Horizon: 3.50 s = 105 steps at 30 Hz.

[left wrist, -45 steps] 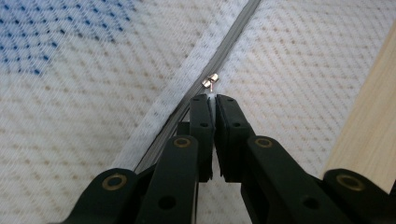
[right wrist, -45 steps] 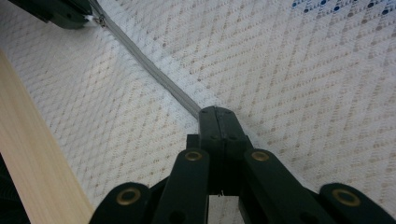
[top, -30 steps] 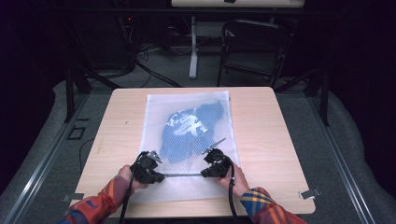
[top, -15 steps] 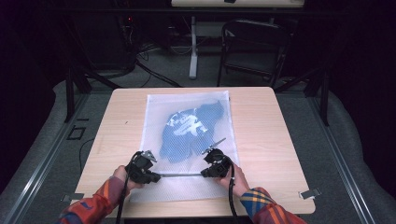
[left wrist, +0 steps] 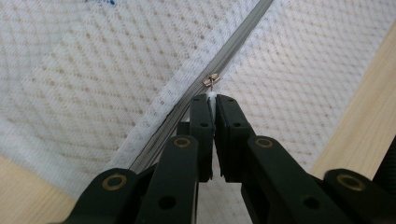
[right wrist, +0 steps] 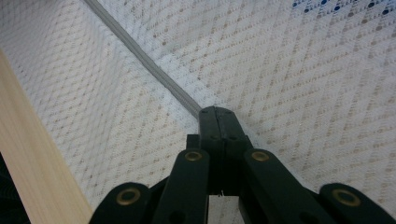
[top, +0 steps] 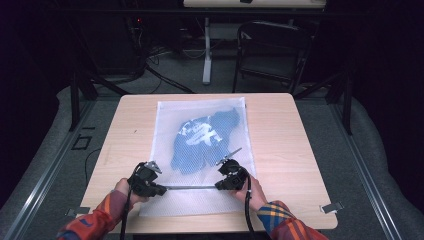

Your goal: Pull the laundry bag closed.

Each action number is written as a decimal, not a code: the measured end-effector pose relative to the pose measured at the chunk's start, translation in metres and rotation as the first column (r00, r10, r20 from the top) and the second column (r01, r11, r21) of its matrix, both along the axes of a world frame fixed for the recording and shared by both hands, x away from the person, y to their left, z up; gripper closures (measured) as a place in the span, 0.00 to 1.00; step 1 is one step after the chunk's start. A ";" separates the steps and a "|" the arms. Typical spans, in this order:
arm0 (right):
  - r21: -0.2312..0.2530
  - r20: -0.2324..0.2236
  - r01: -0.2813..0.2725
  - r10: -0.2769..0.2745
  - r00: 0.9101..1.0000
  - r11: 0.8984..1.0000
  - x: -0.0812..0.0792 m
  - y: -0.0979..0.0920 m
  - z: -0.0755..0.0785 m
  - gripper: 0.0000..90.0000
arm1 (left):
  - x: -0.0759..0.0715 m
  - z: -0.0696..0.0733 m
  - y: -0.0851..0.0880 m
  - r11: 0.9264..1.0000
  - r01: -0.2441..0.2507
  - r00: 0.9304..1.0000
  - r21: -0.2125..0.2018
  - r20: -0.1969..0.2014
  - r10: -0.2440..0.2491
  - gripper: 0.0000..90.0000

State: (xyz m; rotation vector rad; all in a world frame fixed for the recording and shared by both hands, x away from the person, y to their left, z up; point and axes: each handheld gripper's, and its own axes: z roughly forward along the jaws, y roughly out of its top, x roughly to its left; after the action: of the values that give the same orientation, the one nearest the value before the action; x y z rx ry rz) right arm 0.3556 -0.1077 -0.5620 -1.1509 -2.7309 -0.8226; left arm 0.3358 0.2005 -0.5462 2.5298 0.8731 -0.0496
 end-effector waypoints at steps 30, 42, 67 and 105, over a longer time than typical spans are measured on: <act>0.001 0.005 -0.002 0.002 1.000 1.000 0.000 0.000 0.000 1.00 | -0.006 0.003 0.032 0.997 -0.081 0.997 -0.011 -0.013 0.081 0.96; 0.001 0.011 -0.005 0.005 1.000 1.000 0.000 0.000 0.000 1.00 | -0.009 0.005 0.046 0.994 -0.107 0.994 -0.020 -0.012 0.106 0.96; 0.000 0.009 -0.008 0.008 1.000 1.000 0.000 0.001 0.000 1.00 | -0.018 0.001 0.087 0.974 -0.226 0.974 0.026 0.003 0.226 1.00; 0.023 0.196 0.129 -0.131 0.972 0.991 -0.011 -0.074 0.052 0.16 | -0.017 0.018 0.089 0.954 -0.296 0.953 -0.044 0.059 0.298 0.22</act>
State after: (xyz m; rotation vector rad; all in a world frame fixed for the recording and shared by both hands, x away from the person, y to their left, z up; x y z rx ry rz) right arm 0.3447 -0.1821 -0.5097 -1.3259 -2.8252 -1.0175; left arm 0.3184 0.2894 -0.5286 2.3269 1.2047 0.1118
